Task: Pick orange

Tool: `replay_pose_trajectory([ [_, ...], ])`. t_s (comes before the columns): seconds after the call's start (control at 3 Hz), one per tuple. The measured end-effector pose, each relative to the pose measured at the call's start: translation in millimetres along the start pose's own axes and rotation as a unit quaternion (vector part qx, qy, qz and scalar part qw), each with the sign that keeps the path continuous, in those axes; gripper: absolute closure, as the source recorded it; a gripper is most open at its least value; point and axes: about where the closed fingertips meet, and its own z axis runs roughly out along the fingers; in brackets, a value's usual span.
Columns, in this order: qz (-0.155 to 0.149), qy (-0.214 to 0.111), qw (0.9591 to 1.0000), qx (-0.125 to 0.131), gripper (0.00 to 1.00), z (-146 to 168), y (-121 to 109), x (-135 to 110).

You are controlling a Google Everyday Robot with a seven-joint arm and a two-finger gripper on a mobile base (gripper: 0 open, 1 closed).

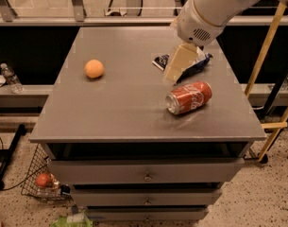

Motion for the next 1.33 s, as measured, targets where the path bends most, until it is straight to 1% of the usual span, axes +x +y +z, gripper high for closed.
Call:
replay_pose_trajectory([
  [0.33,0.017,-0.043,0.9987,-0.02,0.0,43.2,-8.3,-27.3],
  [0.67,0.008,-0.059,0.9974,-0.041,0.0,89.1,-18.8,-73.5],
  [1.0,0.011,-0.073,0.9955,-0.059,0.0,133.1,-23.3,-115.7],
  [1.33,0.002,-0.078,0.9937,-0.08,0.0,170.7,-15.7,-150.7],
])
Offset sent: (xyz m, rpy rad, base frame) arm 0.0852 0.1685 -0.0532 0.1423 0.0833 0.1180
